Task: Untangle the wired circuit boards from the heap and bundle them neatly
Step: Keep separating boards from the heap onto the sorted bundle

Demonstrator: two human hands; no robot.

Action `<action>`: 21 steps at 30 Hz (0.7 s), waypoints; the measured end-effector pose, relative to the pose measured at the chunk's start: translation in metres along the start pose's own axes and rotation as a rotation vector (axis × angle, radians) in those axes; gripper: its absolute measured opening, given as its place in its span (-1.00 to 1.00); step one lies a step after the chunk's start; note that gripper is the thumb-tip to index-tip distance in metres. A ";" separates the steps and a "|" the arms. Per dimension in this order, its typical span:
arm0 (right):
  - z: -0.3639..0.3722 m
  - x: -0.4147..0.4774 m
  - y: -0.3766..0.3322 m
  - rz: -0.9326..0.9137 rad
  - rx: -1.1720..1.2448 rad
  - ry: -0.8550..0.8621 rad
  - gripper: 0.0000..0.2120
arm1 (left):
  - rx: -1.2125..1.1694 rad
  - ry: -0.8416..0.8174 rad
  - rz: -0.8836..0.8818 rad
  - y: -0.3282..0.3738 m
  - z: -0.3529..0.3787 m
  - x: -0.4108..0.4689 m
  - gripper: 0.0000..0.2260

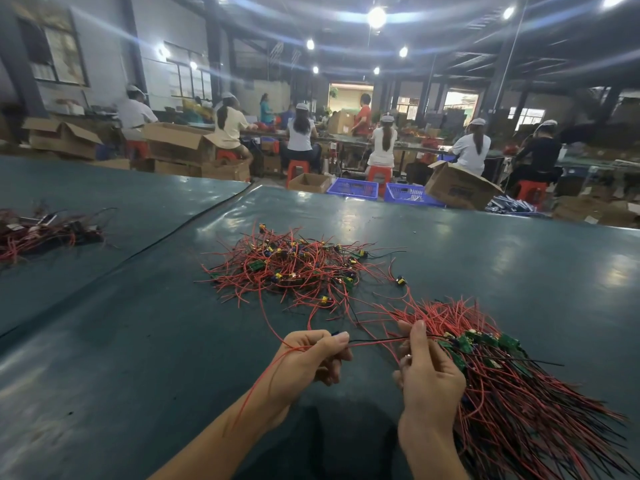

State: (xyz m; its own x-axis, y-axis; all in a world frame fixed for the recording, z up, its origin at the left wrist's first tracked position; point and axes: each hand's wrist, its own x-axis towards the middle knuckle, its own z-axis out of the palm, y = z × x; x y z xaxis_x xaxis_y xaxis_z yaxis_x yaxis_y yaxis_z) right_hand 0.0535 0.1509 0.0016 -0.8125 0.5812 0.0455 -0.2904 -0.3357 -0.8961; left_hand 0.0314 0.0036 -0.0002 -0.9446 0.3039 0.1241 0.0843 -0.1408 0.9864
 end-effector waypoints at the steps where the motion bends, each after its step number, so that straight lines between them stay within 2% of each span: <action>1: -0.001 -0.001 0.002 -0.016 -0.025 -0.027 -0.69 | -0.019 -0.014 -0.013 0.000 0.000 0.000 -0.72; 3: -0.001 -0.005 0.007 -0.031 -0.087 -0.119 -0.62 | -0.060 -0.023 -0.032 0.000 0.001 -0.001 -0.66; 7: 0.010 -0.020 0.016 -0.084 -0.315 -0.466 -0.47 | -0.084 -0.078 -0.038 -0.001 0.002 -0.003 -0.60; 9: 0.013 -0.024 0.017 -0.053 -0.318 -0.527 -0.48 | -0.039 -0.089 -0.052 -0.003 0.004 -0.003 -0.54; 12: 0.011 -0.020 0.015 -0.062 -0.380 -0.434 -0.49 | 0.001 0.031 -0.091 -0.005 0.003 0.001 -0.50; 15: 0.006 -0.013 0.014 0.027 -0.346 -0.295 -0.50 | -0.007 0.110 -0.094 -0.006 -0.002 0.005 -0.52; 18: 0.003 -0.009 0.014 0.092 -0.336 -0.241 -0.49 | -0.014 0.112 -0.108 -0.006 -0.006 0.006 -0.54; 21: 0.003 -0.008 0.010 0.097 -0.294 -0.203 -0.53 | 0.039 0.023 -0.071 -0.004 -0.005 0.003 -0.53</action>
State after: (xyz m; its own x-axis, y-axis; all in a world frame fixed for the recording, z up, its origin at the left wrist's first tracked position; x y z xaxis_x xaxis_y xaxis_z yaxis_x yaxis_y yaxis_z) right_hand 0.0555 0.1408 -0.0064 -0.9214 0.3882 0.0141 -0.0733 -0.1380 -0.9877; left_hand 0.0263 0.0010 -0.0045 -0.9557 0.2898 0.0517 0.0289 -0.0825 0.9962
